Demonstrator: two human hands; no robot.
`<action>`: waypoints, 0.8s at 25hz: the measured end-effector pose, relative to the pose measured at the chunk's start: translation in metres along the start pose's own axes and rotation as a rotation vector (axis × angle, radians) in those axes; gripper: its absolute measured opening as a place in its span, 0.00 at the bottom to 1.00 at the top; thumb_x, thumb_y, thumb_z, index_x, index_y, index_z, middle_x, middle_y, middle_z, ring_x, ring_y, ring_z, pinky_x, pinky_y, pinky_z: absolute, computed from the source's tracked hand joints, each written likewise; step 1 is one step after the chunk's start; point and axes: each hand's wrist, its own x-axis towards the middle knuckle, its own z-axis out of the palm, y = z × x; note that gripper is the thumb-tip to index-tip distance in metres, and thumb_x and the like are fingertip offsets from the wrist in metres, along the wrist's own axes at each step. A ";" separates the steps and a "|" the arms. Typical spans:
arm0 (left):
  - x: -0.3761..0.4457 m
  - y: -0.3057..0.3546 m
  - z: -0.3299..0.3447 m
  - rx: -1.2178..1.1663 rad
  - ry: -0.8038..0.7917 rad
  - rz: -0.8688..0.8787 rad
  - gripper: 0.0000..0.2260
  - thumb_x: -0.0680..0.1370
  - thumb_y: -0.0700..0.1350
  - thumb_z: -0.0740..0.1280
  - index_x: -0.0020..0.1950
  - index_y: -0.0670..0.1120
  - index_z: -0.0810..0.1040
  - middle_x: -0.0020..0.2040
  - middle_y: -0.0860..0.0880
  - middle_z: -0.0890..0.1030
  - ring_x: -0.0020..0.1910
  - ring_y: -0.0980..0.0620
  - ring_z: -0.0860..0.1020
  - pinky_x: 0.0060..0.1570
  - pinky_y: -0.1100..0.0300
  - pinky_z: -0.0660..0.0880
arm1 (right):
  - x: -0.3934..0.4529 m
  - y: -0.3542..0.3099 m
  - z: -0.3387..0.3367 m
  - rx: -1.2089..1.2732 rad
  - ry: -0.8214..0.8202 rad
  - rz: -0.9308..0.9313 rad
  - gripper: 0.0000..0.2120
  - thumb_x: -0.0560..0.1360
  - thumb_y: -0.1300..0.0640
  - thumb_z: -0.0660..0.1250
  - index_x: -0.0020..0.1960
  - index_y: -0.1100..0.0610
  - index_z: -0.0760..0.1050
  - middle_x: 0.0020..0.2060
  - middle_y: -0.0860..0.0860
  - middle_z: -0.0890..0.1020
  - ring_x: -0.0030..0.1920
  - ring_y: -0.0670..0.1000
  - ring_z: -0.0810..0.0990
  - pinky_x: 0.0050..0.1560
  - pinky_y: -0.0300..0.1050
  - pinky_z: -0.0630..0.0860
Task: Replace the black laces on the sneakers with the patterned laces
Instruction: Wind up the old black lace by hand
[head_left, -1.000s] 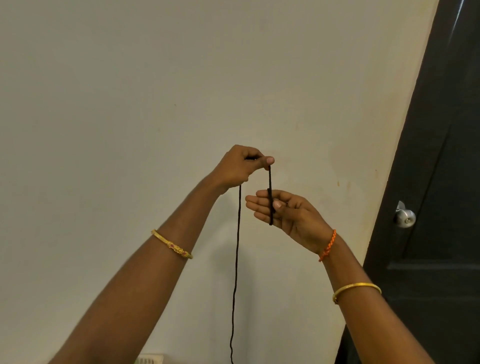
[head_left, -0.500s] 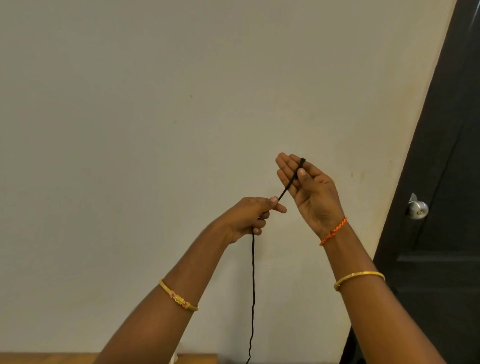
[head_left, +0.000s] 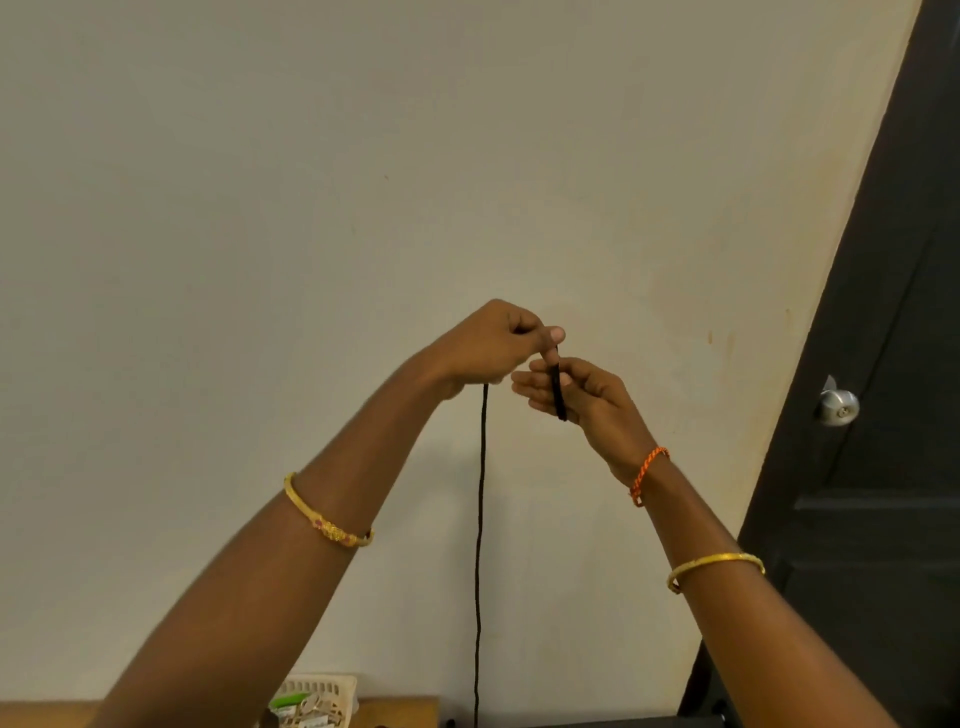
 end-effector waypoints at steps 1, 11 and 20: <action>0.006 -0.002 -0.004 -0.005 0.027 0.010 0.14 0.80 0.51 0.63 0.40 0.45 0.80 0.24 0.53 0.66 0.22 0.59 0.62 0.28 0.65 0.63 | -0.002 -0.001 0.001 0.019 -0.022 0.020 0.15 0.83 0.65 0.49 0.59 0.63 0.73 0.51 0.55 0.83 0.52 0.49 0.83 0.54 0.41 0.79; 0.029 -0.056 0.036 -0.435 0.040 -0.253 0.10 0.82 0.46 0.60 0.43 0.47 0.77 0.31 0.52 0.67 0.28 0.57 0.62 0.29 0.65 0.65 | 0.001 -0.019 -0.014 0.342 -0.101 0.086 0.18 0.82 0.65 0.47 0.56 0.63 0.75 0.47 0.56 0.85 0.50 0.54 0.84 0.49 0.42 0.80; 0.001 -0.047 0.075 -0.506 -0.184 -0.385 0.13 0.82 0.52 0.58 0.47 0.46 0.77 0.28 0.53 0.61 0.25 0.57 0.58 0.26 0.66 0.62 | 0.021 -0.003 -0.031 0.431 0.110 -0.014 0.15 0.82 0.65 0.49 0.60 0.64 0.72 0.53 0.55 0.82 0.56 0.53 0.82 0.56 0.43 0.78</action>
